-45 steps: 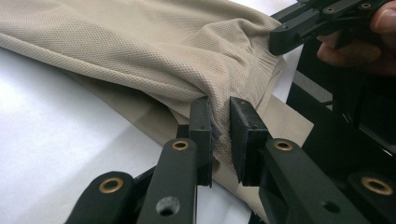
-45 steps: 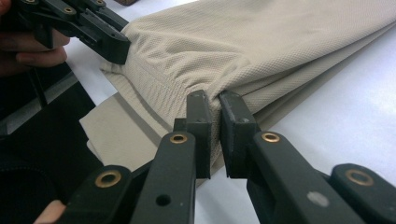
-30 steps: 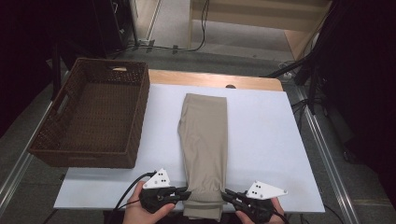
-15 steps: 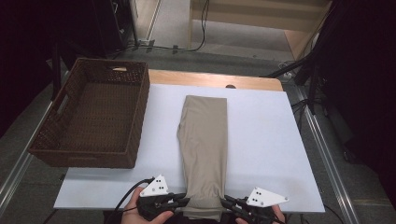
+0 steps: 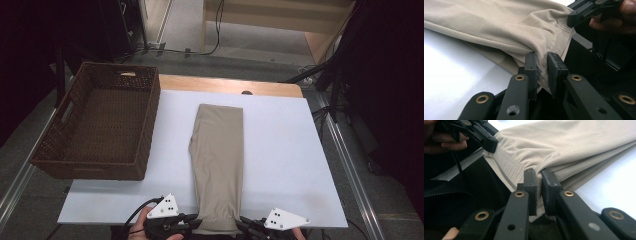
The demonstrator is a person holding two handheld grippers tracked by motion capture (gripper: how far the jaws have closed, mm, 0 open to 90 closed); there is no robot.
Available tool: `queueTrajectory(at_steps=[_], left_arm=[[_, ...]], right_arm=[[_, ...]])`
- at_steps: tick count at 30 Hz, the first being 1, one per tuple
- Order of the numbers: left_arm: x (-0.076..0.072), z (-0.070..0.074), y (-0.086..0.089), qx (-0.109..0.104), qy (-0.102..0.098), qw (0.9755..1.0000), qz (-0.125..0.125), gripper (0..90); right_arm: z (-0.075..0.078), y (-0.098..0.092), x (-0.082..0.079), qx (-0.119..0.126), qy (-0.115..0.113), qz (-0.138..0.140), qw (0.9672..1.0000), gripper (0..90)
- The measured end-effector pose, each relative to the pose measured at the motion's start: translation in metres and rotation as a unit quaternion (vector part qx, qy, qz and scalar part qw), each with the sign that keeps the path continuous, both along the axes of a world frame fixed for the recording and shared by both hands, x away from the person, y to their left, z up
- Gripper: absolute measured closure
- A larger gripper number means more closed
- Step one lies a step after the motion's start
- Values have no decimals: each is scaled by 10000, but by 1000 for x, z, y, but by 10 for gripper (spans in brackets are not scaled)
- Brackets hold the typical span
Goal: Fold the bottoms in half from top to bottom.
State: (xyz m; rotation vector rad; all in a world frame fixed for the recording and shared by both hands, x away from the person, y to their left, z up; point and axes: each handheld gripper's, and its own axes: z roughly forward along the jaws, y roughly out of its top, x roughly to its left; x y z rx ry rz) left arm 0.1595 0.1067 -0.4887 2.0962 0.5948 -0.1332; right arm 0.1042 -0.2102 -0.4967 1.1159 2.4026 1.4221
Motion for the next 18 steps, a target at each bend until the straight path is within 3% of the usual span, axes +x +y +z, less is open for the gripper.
queueTrajectory(at_steps=[5, 7, 8, 11, 13, 16, 18], left_arm=[[-2, -1, 0, 32, 53, 10000, -56, 794], [-3, -2, 0, -20, 63, 10000, -69, 753], [-3, -1, 1, -60, 48, 9999, -91, 703], [-5, 4, 6, -176, -346, 9989, 275, 454], [-2, 7, 8, -280, -468, 9977, 406, 303], [7, 7, 10, -356, -390, 9975, 472, 137], [11, 8, 10, -442, -402, 9976, 360, 100]], right_arm=[[-1, 0, -4, -10, 64, -4, 10000, 806], [-2, -1, -4, -14, 98, -21, 9999, 778], [-2, -2, -5, 28, 130, -27, 9999, 734], [0, -9, -4, 253, 122, -21, 9996, 386], [5, -13, -4, 176, -19, -153, 9997, 218], [11, -19, -1, 232, -167, -290, 9992, 120], [12, -20, 1, 182, -191, -351, 9990, 114]])
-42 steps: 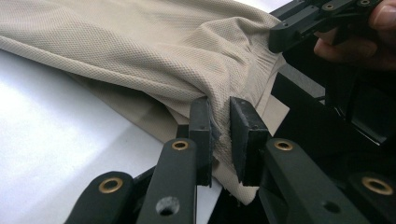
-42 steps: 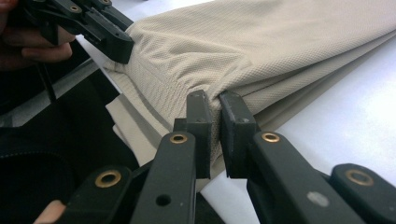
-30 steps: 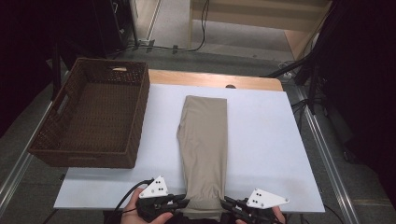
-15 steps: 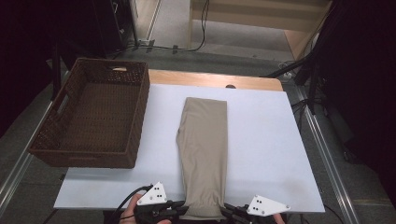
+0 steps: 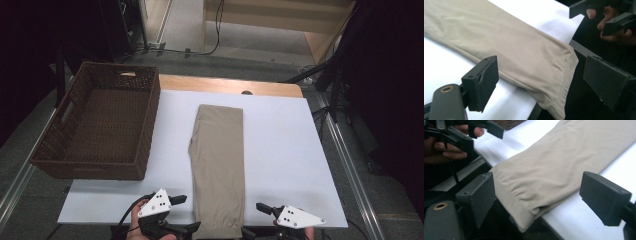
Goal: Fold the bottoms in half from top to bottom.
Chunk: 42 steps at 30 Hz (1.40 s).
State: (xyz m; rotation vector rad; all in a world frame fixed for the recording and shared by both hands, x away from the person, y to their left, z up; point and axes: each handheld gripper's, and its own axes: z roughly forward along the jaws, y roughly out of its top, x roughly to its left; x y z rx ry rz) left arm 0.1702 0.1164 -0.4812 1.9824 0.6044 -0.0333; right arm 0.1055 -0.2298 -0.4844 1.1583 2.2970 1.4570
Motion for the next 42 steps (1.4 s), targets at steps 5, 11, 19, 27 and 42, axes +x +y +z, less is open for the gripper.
queueTrajectory(at_steps=[5, 11, 19, 27, 42], left_arm=[[13, 7, -8, 53, -157, 9998, 54, 86], [42, 12, -17, 55, -217, 9997, 27, 0], [92, 22, -31, 142, -354, 9991, 172, 0], [145, 35, -45, 44, -360, 9986, 386, 0], [228, 41, -62, 147, -218, 9972, 705, 0]], right_arm=[[2, 2, 7, -98, -11, -82, 9999, 70], [10, 7, 20, -75, -77, 20, 9999, 0], [20, 0, 50, -106, -164, -42, 9998, 0], [33, -10, 88, -158, -246, -84, 9995, 0], [38, -23, 180, -279, -200, -260, 9991, 0]])
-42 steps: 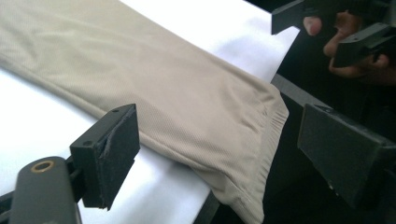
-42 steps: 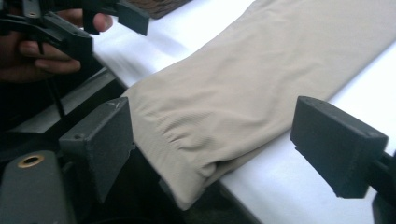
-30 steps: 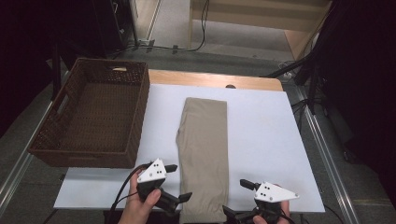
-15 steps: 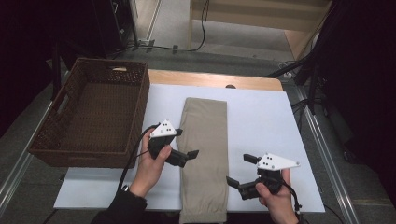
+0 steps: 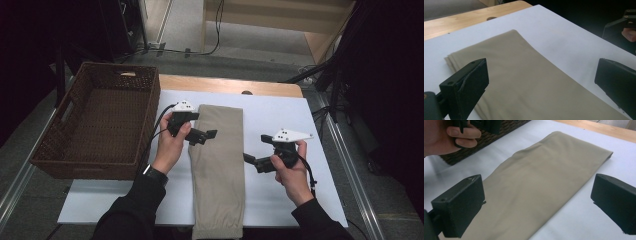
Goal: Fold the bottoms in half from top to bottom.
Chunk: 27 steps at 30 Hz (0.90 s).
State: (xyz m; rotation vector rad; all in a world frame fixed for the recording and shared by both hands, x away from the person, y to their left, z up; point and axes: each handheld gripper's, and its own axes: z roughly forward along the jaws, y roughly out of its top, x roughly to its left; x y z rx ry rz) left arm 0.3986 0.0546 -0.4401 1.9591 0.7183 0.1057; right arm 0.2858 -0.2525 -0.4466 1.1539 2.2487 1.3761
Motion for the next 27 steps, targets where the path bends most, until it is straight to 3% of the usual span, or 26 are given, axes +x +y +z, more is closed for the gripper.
queueTrajectory(at_steps=[9, 13, 17, 19, 22, 26, 27], left_arm=[[41, -17, 0, 110, 357, 9986, 383, 0], [55, -25, 0, 268, 549, 9964, 586, 10], [65, -31, 1, 364, 670, 9944, 729, 77], [74, -36, 2, 442, 722, 9924, 891, 149], [83, -40, 2, 489, 842, 9899, 1029, 188], [92, -44, -1, 728, 844, 9854, 1288, 289], [94, -45, -2, 805, 806, 9839, 1376, 319]], right_arm=[[-12, 3, 57, -54, 191, 9, 9998, 0], [-16, 4, 79, -65, 261, -72, 9996, 0], [-19, 4, 97, -15, 334, -147, 9993, 0], [-20, 3, 106, -17, 368, -151, 9992, 0], [-21, 1, 118, 78, 446, -113, 9989, 0], [-25, 0, 135, 70, 648, -142, 9978, 0], [-26, 0, 138, 34, 649, -238, 9976, 86]])
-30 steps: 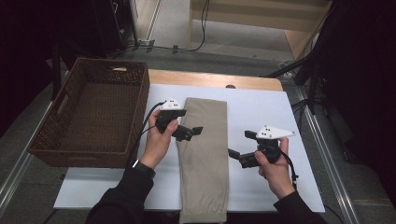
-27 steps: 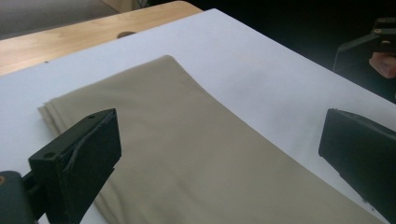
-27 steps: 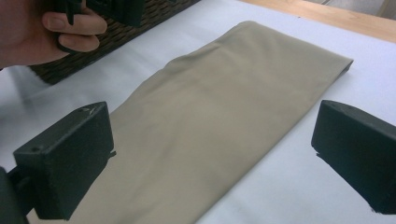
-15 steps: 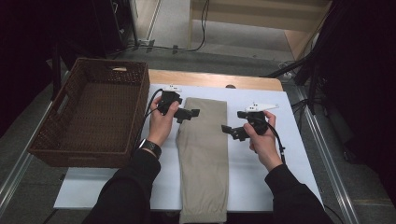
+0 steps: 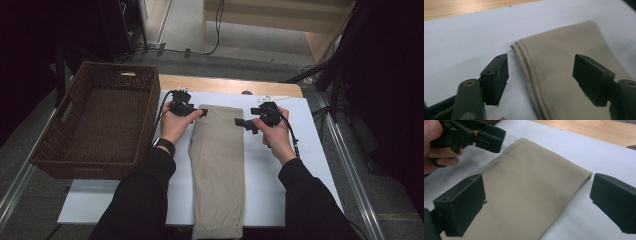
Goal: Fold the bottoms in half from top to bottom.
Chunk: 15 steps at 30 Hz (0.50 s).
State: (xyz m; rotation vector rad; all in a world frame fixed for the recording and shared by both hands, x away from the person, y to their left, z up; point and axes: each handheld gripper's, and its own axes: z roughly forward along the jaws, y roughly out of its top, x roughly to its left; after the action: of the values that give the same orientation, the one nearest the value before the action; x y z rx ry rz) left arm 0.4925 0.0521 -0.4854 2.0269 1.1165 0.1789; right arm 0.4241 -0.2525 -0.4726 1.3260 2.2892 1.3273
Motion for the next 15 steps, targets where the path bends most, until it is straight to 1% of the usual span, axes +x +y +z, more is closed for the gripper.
queueTrajectory(at_steps=[1, 2, 3, 4, 5, 6, 8, 9, 10, 12, 13, 14, 15], left_arm=[[0, 0, 0, 0, 0, 10000, 0, 343], [4, -2, 0, 44, -14, 10000, 58, 352], [5, -3, 0, -2, -2, 10000, 86, 380], [7, -5, 0, 3, 8, 10000, 72, 405], [7, -5, 0, 3, 8, 10000, 72, 414], [9, -8, 0, 83, 8, 9999, 98, 427], [12, -11, -3, 84, 61, 9999, 126, 462], [13, -12, -4, 114, 87, 9998, 142, 492], [14, -13, -5, 68, 125, 9998, 137, 511], [16, -14, -8, 85, 133, 9999, 62, 511], [16, -15, -10, 124, 117, 9998, 66, 512], [17, -16, -12, 128, 115, 9998, 67, 511], [18, -16, -13, 175, 116, 9998, 44, 511]], right_arm=[[0, 0, 0, 0, 0, 0, 10000, 86], [-2, -1, 6, -108, -27, -259, 9996, 140], [-3, -2, 9, -98, 16, -352, 9993, 150], [-5, -3, 13, -104, 81, -441, 9989, 181], [-5, -3, 13, -104, 81, -441, 9989, 181], [-10, -4, 20, -192, 161, -563, 9981, 223], [-16, -6, 27, -307, 319, -686, 9967, 260], [-18, -7, 31, -358, 353, -721, 9961, 277], [-19, -7, 33, -372, 365, -768, 9957, 305], [-22, -7, 39, -314, 447, -840, 9950, 333], [-23, -6, 41, -291, 446, -871, 9948, 354], [-24, -4, 43, -353, 437, -873, 9946, 364], [-26, -2, 45, -408, 468, -876, 9942, 368]])
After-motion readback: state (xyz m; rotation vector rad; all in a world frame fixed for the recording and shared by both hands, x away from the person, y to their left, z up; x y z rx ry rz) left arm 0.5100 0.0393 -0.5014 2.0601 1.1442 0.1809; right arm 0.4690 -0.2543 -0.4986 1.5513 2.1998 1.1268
